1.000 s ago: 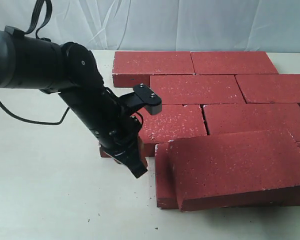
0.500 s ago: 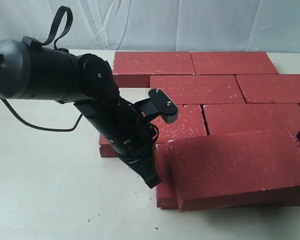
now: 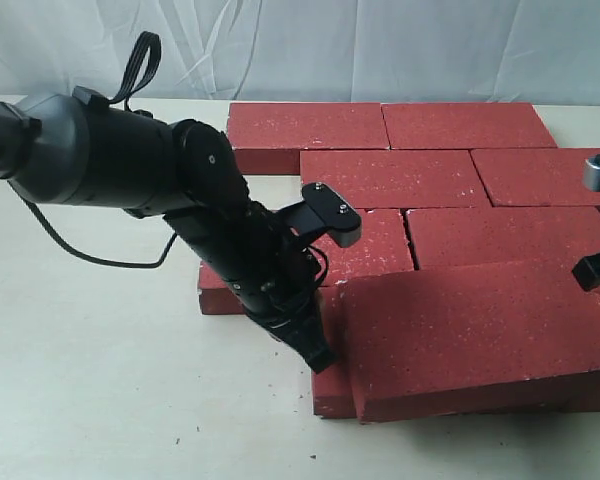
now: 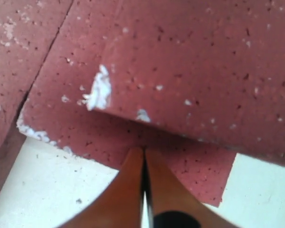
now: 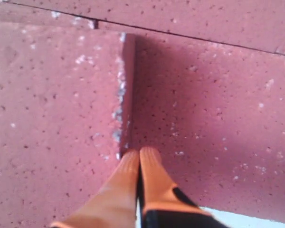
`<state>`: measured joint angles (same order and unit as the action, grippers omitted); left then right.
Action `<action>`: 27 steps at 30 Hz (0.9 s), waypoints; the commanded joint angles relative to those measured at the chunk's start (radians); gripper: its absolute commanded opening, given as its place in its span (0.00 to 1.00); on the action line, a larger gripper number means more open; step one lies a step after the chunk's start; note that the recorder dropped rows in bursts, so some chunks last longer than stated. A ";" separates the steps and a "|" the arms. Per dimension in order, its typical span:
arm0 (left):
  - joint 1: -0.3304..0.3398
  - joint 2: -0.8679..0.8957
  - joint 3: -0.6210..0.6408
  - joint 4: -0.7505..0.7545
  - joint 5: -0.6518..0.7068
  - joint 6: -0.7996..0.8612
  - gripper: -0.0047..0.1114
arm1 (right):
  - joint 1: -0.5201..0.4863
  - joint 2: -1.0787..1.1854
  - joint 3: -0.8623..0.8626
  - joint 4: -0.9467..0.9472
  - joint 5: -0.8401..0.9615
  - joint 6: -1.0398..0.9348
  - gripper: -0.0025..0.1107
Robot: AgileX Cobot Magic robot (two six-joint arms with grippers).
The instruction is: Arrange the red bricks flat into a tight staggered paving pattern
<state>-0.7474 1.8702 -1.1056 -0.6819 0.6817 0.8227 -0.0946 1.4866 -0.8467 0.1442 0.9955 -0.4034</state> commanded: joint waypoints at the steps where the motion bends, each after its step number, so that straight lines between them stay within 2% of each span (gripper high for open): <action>1: -0.036 0.033 -0.023 -0.029 -0.011 0.016 0.04 | 0.046 -0.005 0.004 -0.018 0.002 -0.019 0.01; 4: -0.061 0.044 -0.038 -0.033 -0.020 0.020 0.04 | 0.050 -0.005 0.004 -0.014 0.002 -0.019 0.01; 12: -0.065 0.038 -0.057 -0.038 -0.053 0.024 0.04 | 0.050 -0.005 -0.006 0.006 0.007 -0.023 0.01; 17: -0.057 -0.003 -0.062 0.009 -0.050 0.020 0.04 | 0.118 -0.005 -0.083 0.019 0.100 -0.032 0.01; 21: -0.019 -0.054 -0.062 0.018 -0.051 0.014 0.04 | 0.165 -0.005 -0.137 0.024 0.111 -0.032 0.01; 27: 0.093 -0.107 -0.097 0.001 -0.022 -0.002 0.04 | 0.177 0.001 -0.225 0.077 0.099 -0.030 0.01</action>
<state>-0.6936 1.7980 -1.1674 -0.5891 0.6941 0.8328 0.0653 1.4866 -1.0312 0.0792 1.0826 -0.4254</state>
